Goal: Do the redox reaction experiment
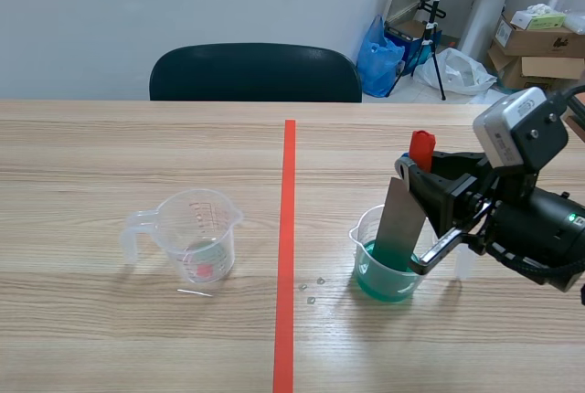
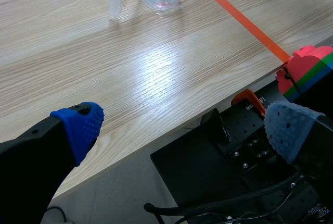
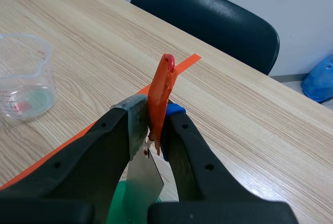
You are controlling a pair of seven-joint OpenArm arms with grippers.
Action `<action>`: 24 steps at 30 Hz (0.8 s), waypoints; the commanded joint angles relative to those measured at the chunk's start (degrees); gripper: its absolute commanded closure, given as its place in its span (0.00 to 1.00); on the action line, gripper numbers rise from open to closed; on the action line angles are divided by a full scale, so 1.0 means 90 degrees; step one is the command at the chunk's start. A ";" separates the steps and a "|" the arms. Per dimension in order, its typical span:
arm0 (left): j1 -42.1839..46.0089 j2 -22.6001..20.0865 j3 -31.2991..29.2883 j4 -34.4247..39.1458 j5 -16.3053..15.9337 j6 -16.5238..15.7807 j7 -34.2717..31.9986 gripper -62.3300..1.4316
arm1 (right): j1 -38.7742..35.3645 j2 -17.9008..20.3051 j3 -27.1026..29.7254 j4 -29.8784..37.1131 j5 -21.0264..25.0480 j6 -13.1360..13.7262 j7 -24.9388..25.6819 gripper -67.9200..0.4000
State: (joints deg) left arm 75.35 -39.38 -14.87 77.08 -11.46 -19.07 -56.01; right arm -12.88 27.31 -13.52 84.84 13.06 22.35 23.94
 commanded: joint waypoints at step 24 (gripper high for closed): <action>0.0010 0.0036 0.0002 0.0056 -0.0015 -0.0012 -0.0107 0.00 | -0.0869 0.0124 0.0860 0.1955 0.0041 0.0000 -0.0712 0.97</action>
State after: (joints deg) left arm 75.35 -39.38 -14.87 77.08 -11.46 -19.07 -56.01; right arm -20.99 27.49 -6.50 101.30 12.84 22.37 16.88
